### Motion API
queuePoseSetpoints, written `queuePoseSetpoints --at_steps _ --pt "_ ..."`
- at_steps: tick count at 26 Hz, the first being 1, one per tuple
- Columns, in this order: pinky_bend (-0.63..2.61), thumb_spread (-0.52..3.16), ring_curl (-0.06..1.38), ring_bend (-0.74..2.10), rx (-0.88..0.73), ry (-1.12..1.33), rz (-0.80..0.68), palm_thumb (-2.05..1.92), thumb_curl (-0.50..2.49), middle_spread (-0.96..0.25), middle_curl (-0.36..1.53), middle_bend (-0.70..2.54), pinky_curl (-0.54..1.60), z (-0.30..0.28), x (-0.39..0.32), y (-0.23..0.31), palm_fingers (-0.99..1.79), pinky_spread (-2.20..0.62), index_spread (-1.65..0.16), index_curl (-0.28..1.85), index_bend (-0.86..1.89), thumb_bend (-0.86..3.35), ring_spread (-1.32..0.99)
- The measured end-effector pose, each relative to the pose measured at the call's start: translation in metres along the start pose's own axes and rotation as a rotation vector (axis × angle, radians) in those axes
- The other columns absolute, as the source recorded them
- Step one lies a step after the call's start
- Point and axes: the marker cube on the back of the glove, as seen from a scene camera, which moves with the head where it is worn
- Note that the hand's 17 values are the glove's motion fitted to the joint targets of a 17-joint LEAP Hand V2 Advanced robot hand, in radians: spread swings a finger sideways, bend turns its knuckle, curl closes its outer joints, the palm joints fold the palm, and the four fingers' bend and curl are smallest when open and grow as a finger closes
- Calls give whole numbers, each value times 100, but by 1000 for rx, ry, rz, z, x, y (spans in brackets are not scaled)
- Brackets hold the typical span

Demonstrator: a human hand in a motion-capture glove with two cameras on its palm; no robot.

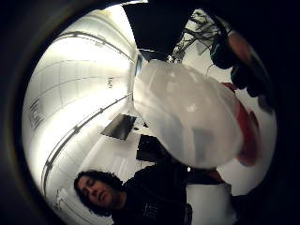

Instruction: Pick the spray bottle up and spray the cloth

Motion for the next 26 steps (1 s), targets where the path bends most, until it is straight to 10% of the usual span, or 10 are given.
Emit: queuePoseSetpoints --at_steps 11,26 --pt "32 92 37 40 -102 703 146 55 56 -11 42 29 36 -53 9 89 50 14 -37 39 13 -7 -11" --pt "27 103 32 27 -185 837 126 42 42 -13 35 16 34 -41 -14 156 38 21 -43 37 18 -3 -8"
